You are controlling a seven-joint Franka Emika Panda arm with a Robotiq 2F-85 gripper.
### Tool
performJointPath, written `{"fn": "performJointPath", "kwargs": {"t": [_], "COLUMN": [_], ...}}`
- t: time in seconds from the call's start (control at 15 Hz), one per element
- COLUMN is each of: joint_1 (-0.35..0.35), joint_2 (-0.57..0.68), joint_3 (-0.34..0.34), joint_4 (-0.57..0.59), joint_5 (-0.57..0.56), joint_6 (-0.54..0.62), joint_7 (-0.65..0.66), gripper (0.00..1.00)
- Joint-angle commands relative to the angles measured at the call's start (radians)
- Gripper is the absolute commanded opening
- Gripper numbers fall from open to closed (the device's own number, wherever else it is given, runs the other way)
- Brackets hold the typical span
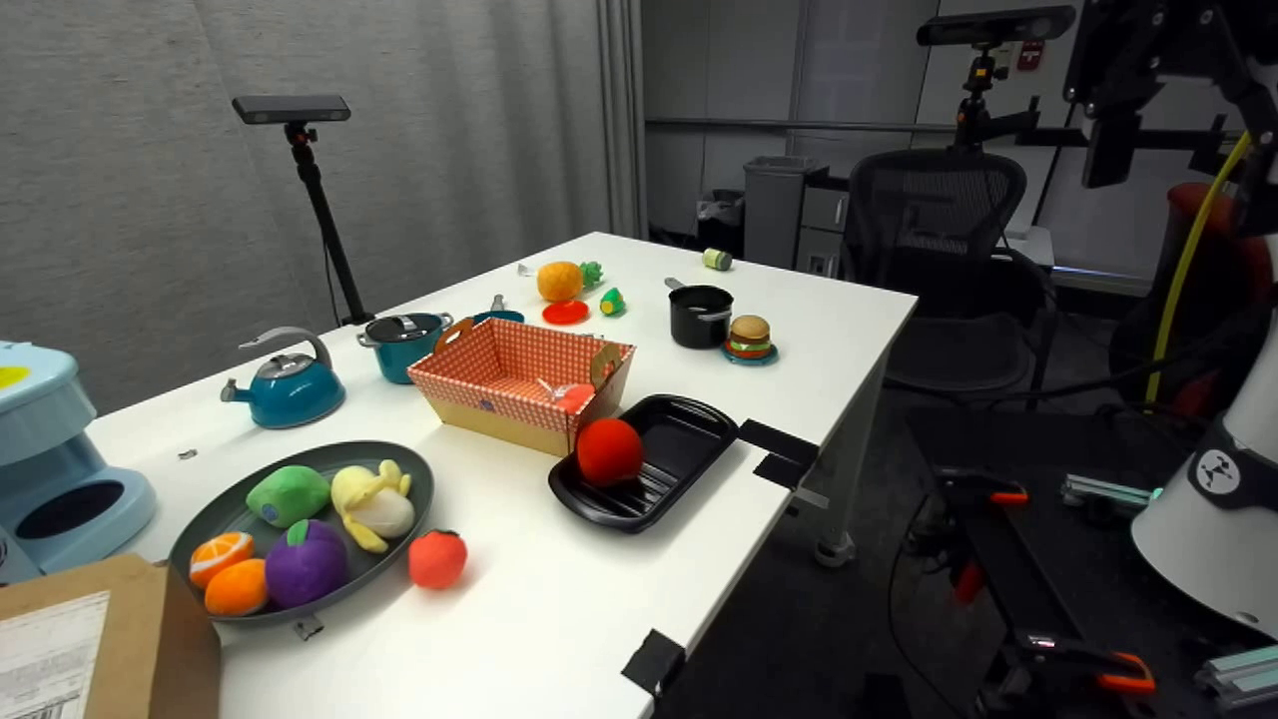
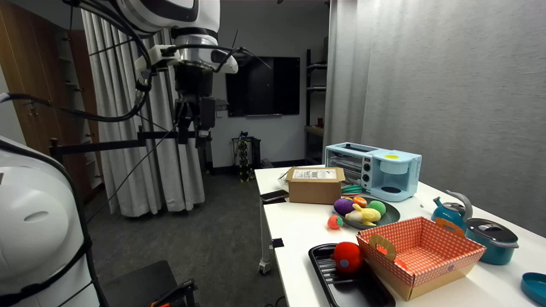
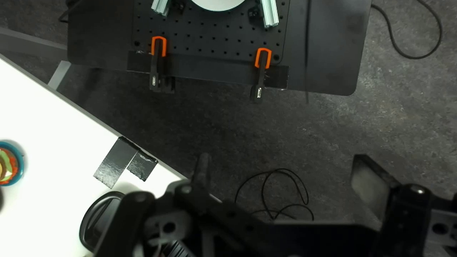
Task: Move the basket to the right
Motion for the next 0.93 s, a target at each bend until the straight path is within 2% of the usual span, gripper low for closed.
{"fn": "performJointPath", "kwargs": {"t": [0.0, 0.2, 0.33, 0.67, 0.87], "joint_1": [-0.007, -0.005, -0.065, -0.113, -0.147], "joint_2": [0.008, 0.010, 0.046, 0.135, 0.263], "joint_3": [0.016, 0.021, -0.074, -0.166, -0.240], "joint_4": [0.017, 0.023, 0.036, 0.110, 0.210], "joint_5": [-0.015, -0.017, -0.129, -0.205, -0.242], "joint_6": [0.012, 0.008, 0.039, 0.102, 0.150], "joint_7": [0.023, 0.025, -0.078, -0.112, -0.180], "gripper": [1.00, 1.00, 1.00, 1.00, 1.00]}}
